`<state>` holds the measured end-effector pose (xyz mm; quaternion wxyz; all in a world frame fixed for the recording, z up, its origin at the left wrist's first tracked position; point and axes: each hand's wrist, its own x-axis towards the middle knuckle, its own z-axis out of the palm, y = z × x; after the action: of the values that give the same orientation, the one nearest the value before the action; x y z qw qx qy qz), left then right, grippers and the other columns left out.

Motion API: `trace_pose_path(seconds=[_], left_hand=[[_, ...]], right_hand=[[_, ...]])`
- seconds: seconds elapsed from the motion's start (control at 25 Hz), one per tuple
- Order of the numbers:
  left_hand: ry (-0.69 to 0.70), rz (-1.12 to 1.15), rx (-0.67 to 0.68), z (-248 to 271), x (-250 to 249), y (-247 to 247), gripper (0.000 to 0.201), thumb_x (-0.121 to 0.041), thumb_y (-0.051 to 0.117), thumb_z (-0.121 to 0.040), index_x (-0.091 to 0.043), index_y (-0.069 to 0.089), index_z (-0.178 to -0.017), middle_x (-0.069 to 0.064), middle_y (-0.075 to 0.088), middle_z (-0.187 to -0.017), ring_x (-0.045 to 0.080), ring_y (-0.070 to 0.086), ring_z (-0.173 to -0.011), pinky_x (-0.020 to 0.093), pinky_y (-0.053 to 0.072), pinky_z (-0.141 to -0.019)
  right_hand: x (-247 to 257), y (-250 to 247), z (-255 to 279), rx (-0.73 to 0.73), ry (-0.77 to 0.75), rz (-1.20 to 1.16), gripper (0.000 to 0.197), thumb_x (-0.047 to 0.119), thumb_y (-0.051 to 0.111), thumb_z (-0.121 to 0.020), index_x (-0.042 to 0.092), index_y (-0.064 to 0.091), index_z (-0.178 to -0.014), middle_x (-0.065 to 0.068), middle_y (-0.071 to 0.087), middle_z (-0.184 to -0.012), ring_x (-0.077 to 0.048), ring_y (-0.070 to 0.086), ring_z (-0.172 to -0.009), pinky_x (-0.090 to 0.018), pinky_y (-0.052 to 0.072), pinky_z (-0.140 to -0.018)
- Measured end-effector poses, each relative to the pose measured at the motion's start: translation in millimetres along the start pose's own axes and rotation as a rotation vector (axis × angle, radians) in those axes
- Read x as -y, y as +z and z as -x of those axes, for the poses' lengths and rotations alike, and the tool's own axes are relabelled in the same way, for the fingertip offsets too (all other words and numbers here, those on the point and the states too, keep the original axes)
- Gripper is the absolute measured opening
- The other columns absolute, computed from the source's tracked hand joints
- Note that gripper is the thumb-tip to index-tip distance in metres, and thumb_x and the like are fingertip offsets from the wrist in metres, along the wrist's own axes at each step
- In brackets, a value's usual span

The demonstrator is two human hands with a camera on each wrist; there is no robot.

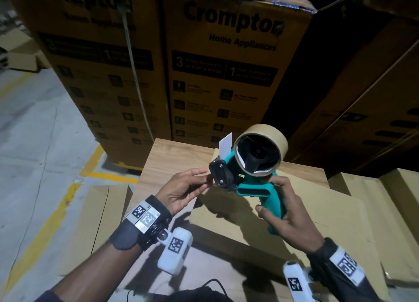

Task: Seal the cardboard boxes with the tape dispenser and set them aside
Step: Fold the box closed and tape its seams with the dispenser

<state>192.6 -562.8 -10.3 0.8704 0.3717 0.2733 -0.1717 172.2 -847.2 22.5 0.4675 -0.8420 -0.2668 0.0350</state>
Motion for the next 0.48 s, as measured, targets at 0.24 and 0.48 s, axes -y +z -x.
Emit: trace_pose_path(seconds=[0.24, 0.48], left_hand=[[-0.149, 0.008, -0.004, 4, 6, -17, 0.020, 0.010, 0.068, -0.073, 0.010, 0.078, -0.090, 0.031, 0.073, -0.092, 0.027, 0.077, -0.066, 0.029, 0.061, -0.063], [0.058, -0.275, -0.099, -19, 5, -19, 0.014, 0.010, 0.065, -0.089, 0.004, 0.075, -0.082, 0.021, 0.075, -0.085, 0.018, 0.075, -0.065, 0.019, 0.060, -0.057]], right_hand=[[3, -10, -8, 0.107, 0.043, -0.038, 0.058, 0.010, 0.070, -0.094, 0.040, 0.041, -0.133, 0.008, 0.062, -0.115, -0.037, 0.066, -0.086, -0.059, 0.059, -0.068], [-4, -19, -23, 0.244, 0.094, 0.043, 0.052, 0.006, 0.068, -0.094, 0.037, 0.043, -0.128, 0.004, 0.065, -0.111, -0.030, 0.063, -0.094, -0.062, 0.051, -0.081]])
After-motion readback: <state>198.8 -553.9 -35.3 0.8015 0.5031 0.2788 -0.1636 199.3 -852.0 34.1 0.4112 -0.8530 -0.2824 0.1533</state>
